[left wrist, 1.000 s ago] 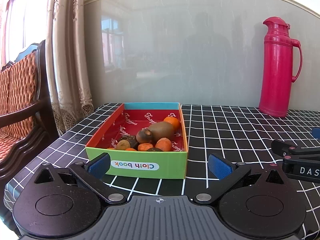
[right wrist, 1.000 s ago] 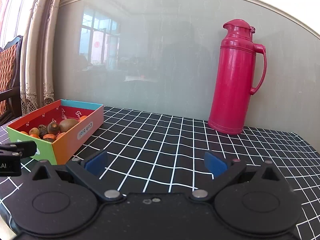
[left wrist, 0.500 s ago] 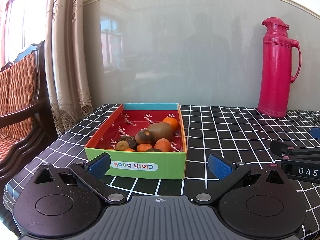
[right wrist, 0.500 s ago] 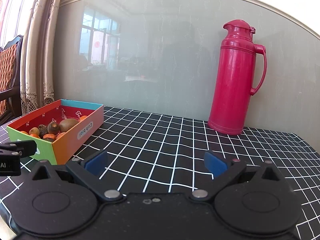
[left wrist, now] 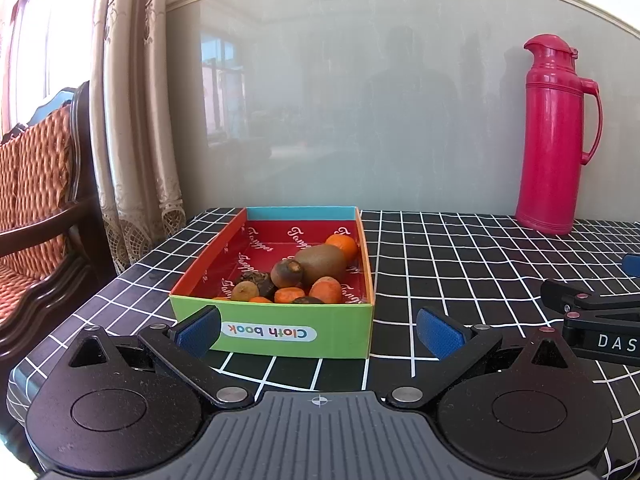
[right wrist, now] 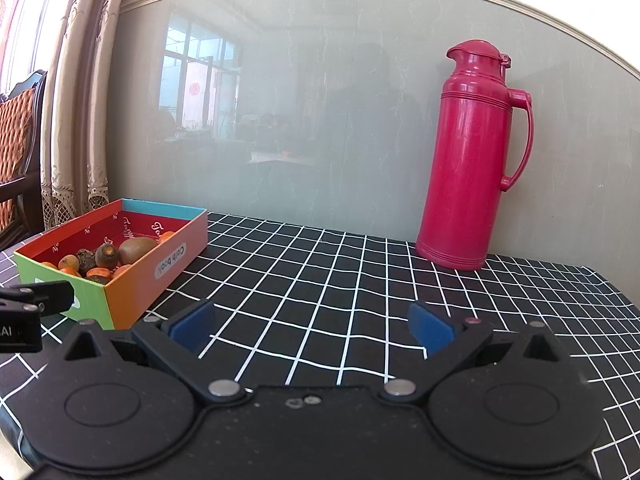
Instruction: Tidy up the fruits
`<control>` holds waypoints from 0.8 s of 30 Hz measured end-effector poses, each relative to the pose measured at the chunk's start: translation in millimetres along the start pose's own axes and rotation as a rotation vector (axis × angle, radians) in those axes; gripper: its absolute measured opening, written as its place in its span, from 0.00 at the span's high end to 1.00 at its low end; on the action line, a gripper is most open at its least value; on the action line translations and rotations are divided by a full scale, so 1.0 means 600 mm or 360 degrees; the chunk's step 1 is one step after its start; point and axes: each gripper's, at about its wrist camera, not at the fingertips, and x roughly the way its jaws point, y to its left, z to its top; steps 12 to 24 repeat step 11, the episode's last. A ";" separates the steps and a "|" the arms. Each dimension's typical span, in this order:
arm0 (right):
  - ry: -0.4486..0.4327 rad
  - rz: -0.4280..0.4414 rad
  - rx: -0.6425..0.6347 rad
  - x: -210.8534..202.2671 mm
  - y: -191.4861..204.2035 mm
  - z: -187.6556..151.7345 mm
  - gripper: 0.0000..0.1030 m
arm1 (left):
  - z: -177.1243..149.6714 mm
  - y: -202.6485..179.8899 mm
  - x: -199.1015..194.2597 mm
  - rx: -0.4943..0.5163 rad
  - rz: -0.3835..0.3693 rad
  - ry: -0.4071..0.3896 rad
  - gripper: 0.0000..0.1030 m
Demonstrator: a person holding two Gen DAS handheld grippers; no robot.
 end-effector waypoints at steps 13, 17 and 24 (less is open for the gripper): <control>0.0001 0.0002 -0.0005 0.000 0.000 0.000 0.00 | 0.000 0.002 0.002 -0.0019 -0.0058 -0.0009 0.00; 0.0001 0.0002 -0.0005 0.000 0.000 0.000 0.00 | 0.000 0.002 0.002 -0.0019 -0.0058 -0.0009 0.00; 0.0001 0.0002 -0.0005 0.000 0.000 0.000 0.00 | 0.000 0.002 0.002 -0.0019 -0.0058 -0.0009 0.00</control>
